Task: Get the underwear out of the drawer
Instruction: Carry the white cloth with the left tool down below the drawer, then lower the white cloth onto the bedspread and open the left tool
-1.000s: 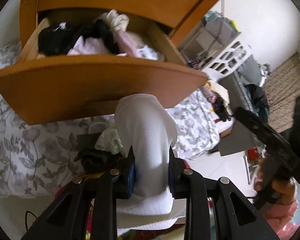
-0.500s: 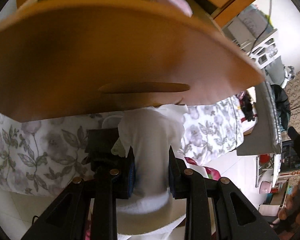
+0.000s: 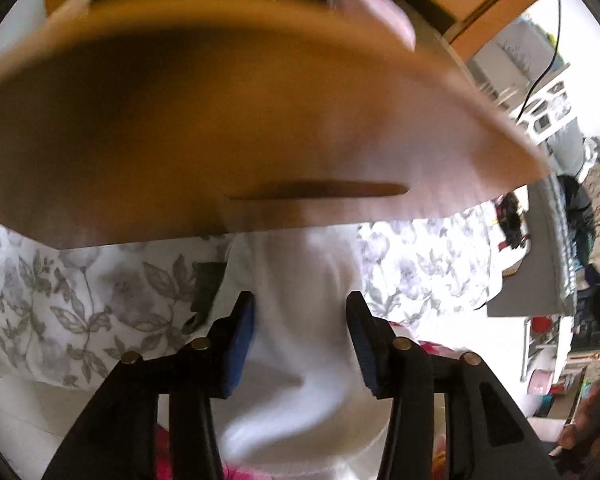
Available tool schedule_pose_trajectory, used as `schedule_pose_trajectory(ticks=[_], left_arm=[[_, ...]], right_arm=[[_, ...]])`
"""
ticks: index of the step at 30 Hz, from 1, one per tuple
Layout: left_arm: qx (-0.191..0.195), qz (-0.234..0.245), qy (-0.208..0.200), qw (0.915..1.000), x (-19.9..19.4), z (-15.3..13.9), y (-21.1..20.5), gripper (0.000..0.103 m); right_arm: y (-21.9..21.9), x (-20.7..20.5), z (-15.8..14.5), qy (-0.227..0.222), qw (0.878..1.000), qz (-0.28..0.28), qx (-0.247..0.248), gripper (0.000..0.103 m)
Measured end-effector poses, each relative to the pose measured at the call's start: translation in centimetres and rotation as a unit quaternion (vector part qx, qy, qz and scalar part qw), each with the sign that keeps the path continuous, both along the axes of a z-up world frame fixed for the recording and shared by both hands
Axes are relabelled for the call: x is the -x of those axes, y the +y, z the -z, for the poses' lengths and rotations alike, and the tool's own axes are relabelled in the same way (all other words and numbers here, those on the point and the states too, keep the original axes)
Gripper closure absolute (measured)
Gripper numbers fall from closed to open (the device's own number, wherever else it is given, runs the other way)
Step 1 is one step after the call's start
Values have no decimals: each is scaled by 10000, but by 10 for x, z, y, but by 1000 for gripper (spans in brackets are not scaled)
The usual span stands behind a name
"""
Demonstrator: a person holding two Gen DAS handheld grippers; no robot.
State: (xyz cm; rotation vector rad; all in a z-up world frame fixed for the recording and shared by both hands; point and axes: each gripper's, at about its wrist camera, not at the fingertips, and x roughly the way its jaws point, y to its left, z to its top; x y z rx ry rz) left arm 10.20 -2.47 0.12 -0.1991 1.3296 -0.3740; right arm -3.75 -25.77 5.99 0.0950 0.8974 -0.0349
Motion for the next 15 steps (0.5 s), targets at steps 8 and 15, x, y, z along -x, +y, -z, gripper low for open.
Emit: schedule_pose_trajectory(ticks=[8,15], left_arm=[[304,-371,-942,9944,21,-71,30,53],[-220,-756,-1723,9819,41,-109,49,37]], right_arm=[[4,2,-4,-32,10000,-43,20,0],[12,3,-8,-53,9998,-208,31,0]])
